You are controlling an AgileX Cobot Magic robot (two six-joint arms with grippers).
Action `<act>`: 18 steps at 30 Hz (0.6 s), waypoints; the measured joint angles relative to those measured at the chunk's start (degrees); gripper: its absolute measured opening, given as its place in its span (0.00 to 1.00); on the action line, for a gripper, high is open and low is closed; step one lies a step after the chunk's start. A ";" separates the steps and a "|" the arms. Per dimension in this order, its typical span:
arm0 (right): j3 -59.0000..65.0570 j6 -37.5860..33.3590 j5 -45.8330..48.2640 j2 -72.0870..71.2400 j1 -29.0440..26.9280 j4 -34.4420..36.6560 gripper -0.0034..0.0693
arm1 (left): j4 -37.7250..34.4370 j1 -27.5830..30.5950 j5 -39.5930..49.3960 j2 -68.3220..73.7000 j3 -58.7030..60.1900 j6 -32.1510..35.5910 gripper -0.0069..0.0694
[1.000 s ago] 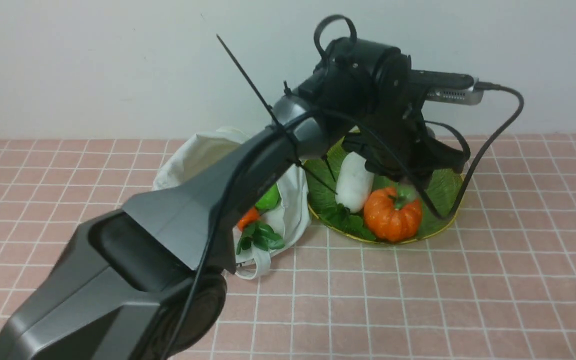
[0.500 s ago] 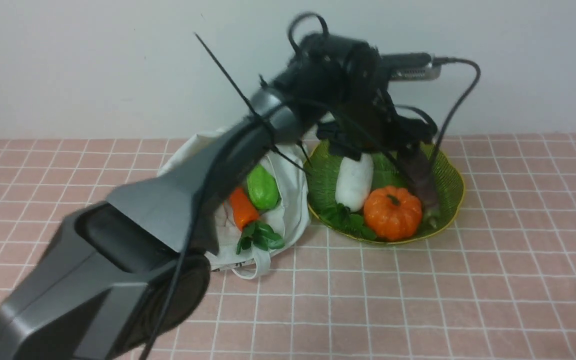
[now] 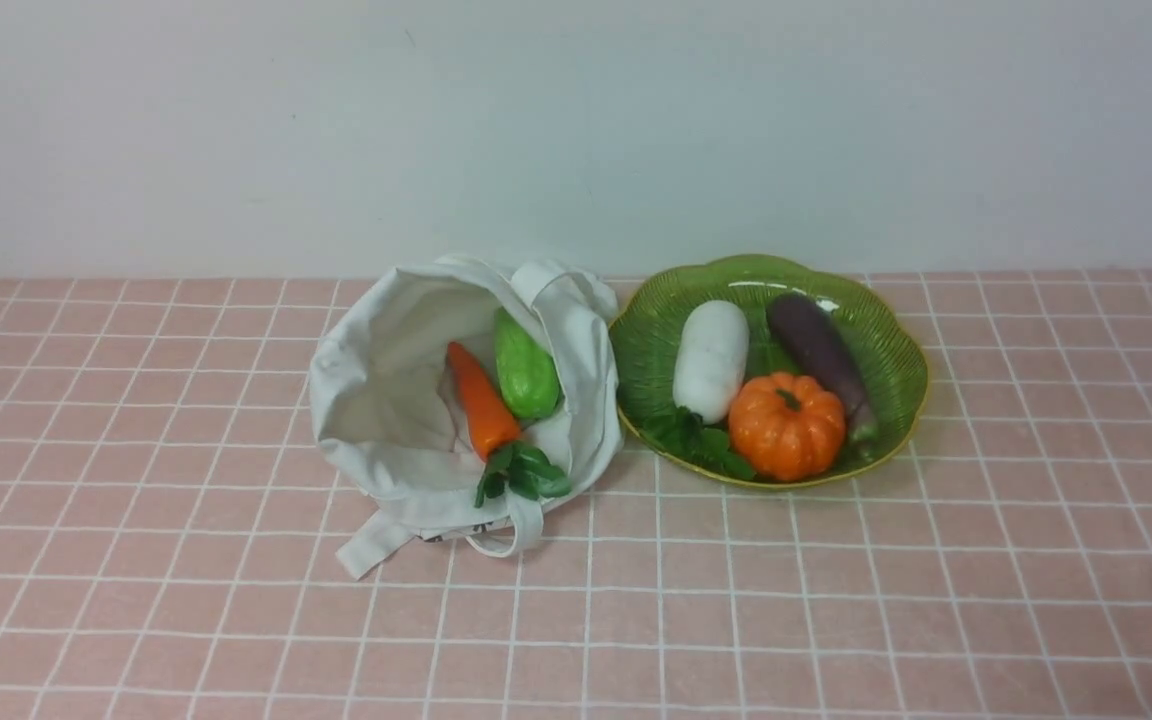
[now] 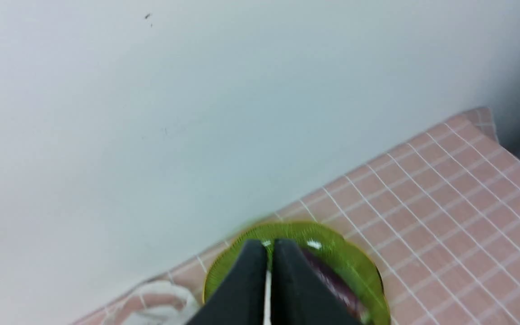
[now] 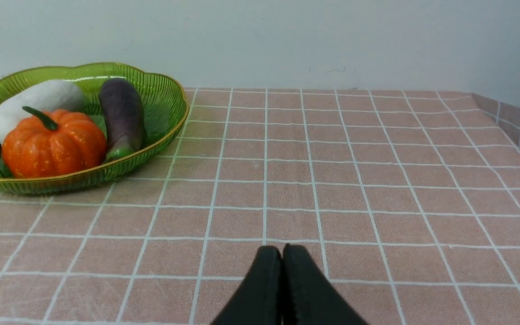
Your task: Take vegetables from bag on pink coffee tablecloth place on plate.
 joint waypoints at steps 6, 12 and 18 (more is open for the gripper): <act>0.00 0.00 0.00 0.00 0.00 0.00 0.03 | -0.43 0.00 0.26 -13.62 22.07 0.37 0.08; 0.00 0.00 0.00 0.00 0.00 0.00 0.03 | 0.00 0.00 0.35 -31.51 47.36 0.43 0.08; 0.00 0.00 0.00 0.00 0.00 0.00 0.03 | 0.00 0.00 -10.53 -50.49 73.92 -0.66 0.08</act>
